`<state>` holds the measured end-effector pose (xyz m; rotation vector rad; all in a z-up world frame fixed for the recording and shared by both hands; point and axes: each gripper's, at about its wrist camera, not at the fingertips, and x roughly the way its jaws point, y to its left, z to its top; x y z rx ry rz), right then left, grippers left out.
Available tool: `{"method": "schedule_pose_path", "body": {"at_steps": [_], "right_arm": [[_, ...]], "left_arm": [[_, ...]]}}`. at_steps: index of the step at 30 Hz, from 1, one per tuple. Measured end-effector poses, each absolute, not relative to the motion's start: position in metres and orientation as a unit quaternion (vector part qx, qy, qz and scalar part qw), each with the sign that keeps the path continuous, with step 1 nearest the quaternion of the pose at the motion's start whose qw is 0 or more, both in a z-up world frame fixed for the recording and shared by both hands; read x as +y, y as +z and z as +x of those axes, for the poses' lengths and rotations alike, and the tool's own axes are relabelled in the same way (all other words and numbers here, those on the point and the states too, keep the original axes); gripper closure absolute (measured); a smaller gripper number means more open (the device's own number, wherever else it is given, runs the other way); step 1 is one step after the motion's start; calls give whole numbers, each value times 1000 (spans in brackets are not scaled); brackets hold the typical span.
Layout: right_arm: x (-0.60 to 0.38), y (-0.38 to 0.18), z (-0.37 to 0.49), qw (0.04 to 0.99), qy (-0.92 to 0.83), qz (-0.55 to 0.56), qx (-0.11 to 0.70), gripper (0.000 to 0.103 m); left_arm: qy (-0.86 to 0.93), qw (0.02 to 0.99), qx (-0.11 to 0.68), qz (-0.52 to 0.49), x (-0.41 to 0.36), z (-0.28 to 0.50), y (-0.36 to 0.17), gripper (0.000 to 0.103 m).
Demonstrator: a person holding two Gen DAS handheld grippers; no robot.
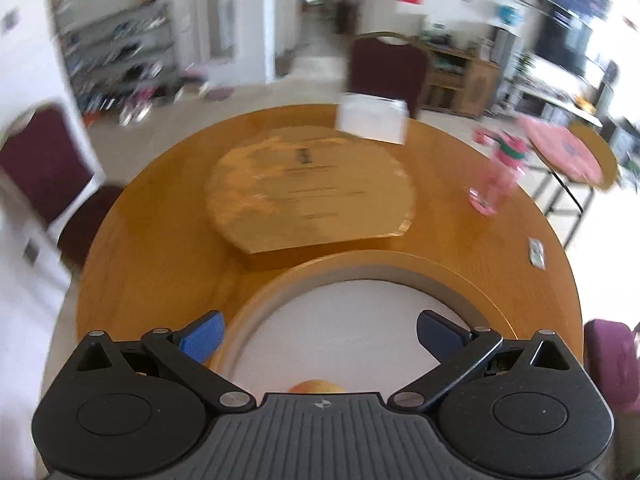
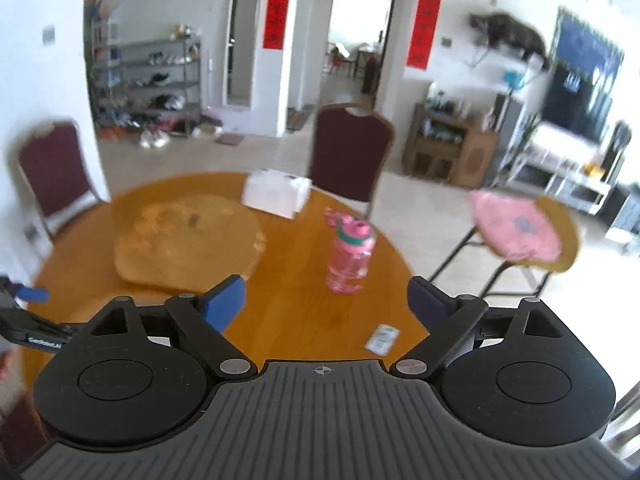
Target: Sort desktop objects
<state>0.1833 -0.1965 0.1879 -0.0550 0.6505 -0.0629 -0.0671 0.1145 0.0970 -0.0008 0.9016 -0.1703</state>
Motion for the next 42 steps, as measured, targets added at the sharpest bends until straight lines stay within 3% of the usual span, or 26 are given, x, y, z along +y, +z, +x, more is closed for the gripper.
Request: {"method": "schedule_pose_path", "body": {"at_steps": [7,14,22,24,26,27,31,33,35,42], "right_arm": [[-177,165,273,913,6,-110,392,10],[-157,115,371,893,91,-85,433,10],[-164,28,463,888,135,10,440,11],[-159,-7,481,883,148,41,444,17],[-155,-37,500,881,158,65,442,18],[-153,-51,507,882,161,72,437,18],[-153,-95,535,888,148,84,427,17],[-159,-112,551,887,139,103,429,16],[-166,-124,564,884,129,122,433,16],[-174,-148,604,877,114,156,440,14]], "left_arm": [[-65,845,525,-75,147,-55,85,1],[-5,860,507,-60,131,-14,74,1],[69,876,476,-28,128,69,14,1],[71,888,455,-11,131,89,-2,5],[75,886,457,-11,138,108,-16,19],[78,881,466,-17,142,117,-22,20],[98,854,506,-68,165,145,-46,20],[91,860,494,-88,172,154,-51,19],[80,863,487,-108,176,163,-54,11],[83,867,475,-129,174,201,-69,6]]}}
